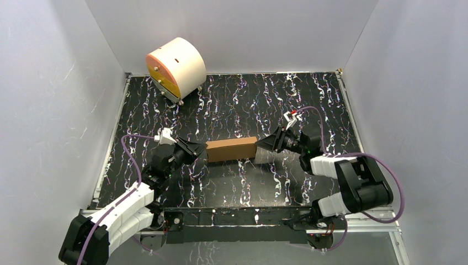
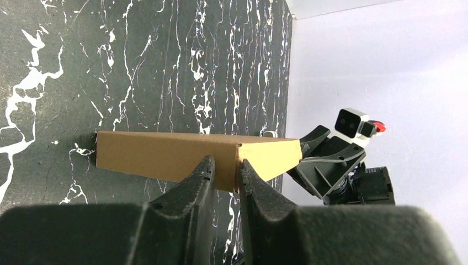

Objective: Fold the paper box

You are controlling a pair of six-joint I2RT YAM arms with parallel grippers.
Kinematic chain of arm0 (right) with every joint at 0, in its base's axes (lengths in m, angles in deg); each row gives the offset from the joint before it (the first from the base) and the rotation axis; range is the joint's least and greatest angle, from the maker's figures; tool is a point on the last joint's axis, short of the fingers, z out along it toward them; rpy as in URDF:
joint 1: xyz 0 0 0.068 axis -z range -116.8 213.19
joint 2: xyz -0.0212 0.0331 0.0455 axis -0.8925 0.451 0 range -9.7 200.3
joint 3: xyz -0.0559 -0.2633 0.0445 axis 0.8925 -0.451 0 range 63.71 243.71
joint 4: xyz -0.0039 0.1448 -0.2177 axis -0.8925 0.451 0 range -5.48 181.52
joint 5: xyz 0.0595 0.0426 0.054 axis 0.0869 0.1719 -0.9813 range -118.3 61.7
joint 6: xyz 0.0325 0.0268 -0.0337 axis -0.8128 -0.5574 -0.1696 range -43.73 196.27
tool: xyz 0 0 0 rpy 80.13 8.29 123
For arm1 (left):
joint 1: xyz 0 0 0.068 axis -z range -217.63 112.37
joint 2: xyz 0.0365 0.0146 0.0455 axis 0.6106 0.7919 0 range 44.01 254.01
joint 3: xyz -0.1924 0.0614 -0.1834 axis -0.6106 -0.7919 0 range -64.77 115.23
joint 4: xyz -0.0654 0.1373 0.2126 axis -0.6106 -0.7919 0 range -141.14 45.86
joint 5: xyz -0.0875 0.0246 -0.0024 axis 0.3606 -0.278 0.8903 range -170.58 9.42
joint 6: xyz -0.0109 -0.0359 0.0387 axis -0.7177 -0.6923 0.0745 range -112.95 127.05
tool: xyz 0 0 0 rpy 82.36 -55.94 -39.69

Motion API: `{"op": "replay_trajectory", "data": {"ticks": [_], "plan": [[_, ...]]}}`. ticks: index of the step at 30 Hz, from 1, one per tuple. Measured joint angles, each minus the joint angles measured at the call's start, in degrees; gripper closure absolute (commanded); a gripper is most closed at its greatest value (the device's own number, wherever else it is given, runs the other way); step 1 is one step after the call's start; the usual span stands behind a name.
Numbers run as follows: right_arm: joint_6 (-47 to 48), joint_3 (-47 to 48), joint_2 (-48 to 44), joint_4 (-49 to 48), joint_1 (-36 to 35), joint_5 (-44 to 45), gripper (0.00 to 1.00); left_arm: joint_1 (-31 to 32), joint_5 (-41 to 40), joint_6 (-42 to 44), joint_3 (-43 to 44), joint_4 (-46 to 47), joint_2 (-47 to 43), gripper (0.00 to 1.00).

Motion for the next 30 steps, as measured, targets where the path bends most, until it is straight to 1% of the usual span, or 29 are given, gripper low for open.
{"op": "replay_trajectory", "data": {"ticks": [6,10,13,16,26,30], "plan": [[-4.3,-1.5,8.0,-14.7,1.7,-5.4,0.64,-0.2,0.1,-0.3,0.4,-0.4,0.4,0.98],[-6.5,-1.7,11.5,-20.9,2.5,-7.8,0.64,-0.3,0.1,-0.2,0.4,-0.5,0.5,0.99],[-6.7,-1.6,11.7,-21.7,2.8,-8.5,0.55,-0.3,0.2,0.0,0.6,-0.4,0.9,1.0],[-6.5,-1.3,11.0,-20.4,3.2,-9.2,0.45,-0.3,0.4,0.0,0.8,0.2,1.8,1.0],[-5.1,1.7,7.8,-7.2,4.0,-10.3,0.21,-0.3,0.7,1.7,2.2,-0.6,3.0,1.0],[-5.0,4.0,4.9,-3.7,4.0,-10.6,0.19,-0.3,0.7,2.3,2.3,-0.7,2.9,1.0]]}}
